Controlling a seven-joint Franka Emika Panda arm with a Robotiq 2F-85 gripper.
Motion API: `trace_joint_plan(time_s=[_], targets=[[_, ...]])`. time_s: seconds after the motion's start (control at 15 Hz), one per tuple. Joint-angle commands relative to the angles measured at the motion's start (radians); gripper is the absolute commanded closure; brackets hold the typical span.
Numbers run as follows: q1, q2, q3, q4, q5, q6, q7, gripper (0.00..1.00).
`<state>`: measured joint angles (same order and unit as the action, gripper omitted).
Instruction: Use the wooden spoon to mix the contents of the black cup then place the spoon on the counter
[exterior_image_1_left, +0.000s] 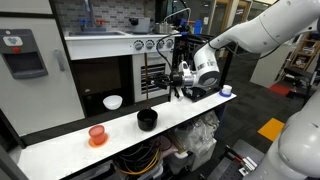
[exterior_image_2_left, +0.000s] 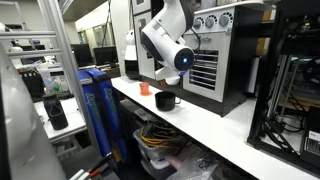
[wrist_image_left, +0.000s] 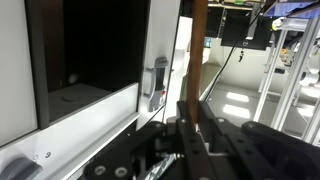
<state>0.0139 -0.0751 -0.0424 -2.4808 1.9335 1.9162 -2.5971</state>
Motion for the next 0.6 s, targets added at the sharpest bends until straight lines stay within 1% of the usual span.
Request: trace_joint_plan(time_s=[0.0,0.4,0.53], targets=[[-0.014,0.0,0.016,0.002,0.018,0.004,-0.002,0.96],[-0.017,0.006,0.014,0.002,0.015,0.001,-0.002,0.96],[-0.013,0.005,0.017,0.0,0.03,0.007,-0.002,0.96]])
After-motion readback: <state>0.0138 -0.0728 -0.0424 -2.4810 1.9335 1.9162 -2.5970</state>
